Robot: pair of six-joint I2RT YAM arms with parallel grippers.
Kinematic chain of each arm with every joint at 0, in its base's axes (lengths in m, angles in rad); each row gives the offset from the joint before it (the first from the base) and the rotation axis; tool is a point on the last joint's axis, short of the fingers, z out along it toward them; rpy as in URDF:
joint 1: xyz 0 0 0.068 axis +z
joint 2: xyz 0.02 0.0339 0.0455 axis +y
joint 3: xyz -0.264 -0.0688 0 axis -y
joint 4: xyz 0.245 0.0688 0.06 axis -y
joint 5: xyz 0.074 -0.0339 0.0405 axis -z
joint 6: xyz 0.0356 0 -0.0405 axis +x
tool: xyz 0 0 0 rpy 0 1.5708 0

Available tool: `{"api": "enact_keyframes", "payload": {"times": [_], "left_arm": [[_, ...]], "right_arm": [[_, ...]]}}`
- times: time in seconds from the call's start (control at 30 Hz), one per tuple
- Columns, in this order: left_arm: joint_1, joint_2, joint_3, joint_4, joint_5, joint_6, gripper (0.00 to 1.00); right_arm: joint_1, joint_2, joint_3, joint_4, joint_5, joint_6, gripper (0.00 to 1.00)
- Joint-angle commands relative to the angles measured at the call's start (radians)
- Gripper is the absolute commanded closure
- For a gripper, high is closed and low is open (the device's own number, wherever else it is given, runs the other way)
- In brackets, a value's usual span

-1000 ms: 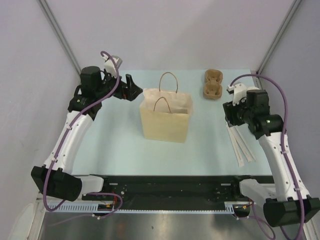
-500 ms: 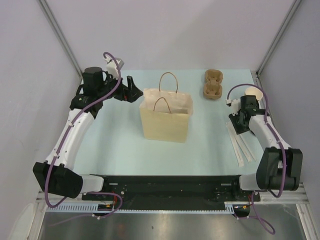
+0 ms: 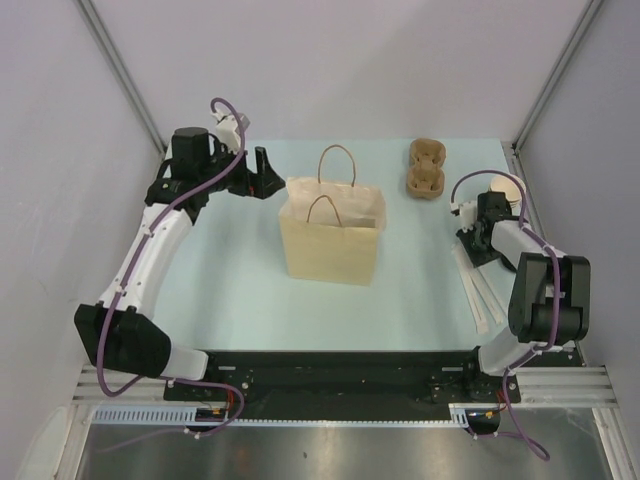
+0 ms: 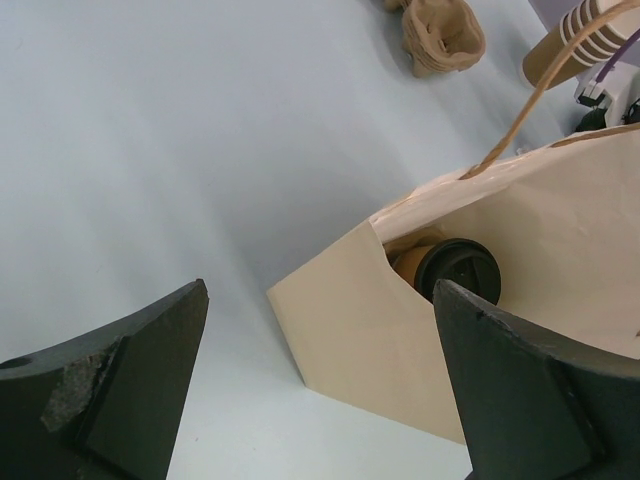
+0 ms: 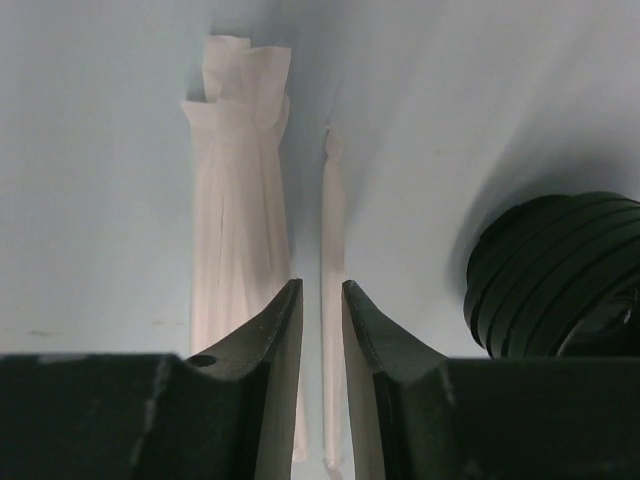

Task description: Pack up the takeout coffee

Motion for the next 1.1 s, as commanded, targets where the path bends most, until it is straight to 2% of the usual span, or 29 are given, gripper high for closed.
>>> {"api": "enact_keyframes", "payload": {"times": [0.0, 0.3, 0.33, 0.4, 0.5, 0.6, 0.9, 1.0, 1.07], "left_arm": [[0.011, 0.034, 0.077, -0.023, 0.004, 0.02, 0.01], [0.011, 0.053, 0.089, -0.026, 0.022, 0.02, 0.0], [0.011, 0.053, 0.089, -0.026, 0.021, 0.021, 0.01], [0.011, 0.054, 0.091, -0.032, 0.021, 0.026, 0.0], [0.011, 0.051, 0.095, -0.047, 0.022, 0.04, 0.0], [0.011, 0.042, 0.091, -0.053, 0.024, 0.055, 0.01], [0.017, -0.022, 0.039, -0.009, 0.009, 0.076, 0.01], [0.022, -0.038, 0.025, -0.001, 0.009, 0.072, 0.0], [0.026, -0.048, 0.011, 0.012, 0.013, 0.07, 0.01]], "right_arm": [[-0.016, 0.046, 0.009, 0.069, 0.008, -0.026, 0.73], [-0.074, 0.102, 0.018, 0.103, -0.088, -0.064, 0.73], [-0.079, 0.103, 0.021, 0.102, -0.115, -0.064, 0.75], [-0.094, 0.099, 0.036, 0.083, -0.145, -0.072, 0.88], [-0.111, 0.073, 0.064, 0.039, -0.208, -0.072, 1.0], [-0.126, -0.011, 0.099, -0.03, -0.329, -0.081, 1.0], [-0.126, -0.403, 0.239, -0.226, -0.543, -0.087, 1.0], [-0.126, -0.498, 0.32, -0.208, -0.652, 0.009, 1.0], [-0.12, -0.545, 0.369, -0.159, -0.731, 0.141, 1.0]]}}
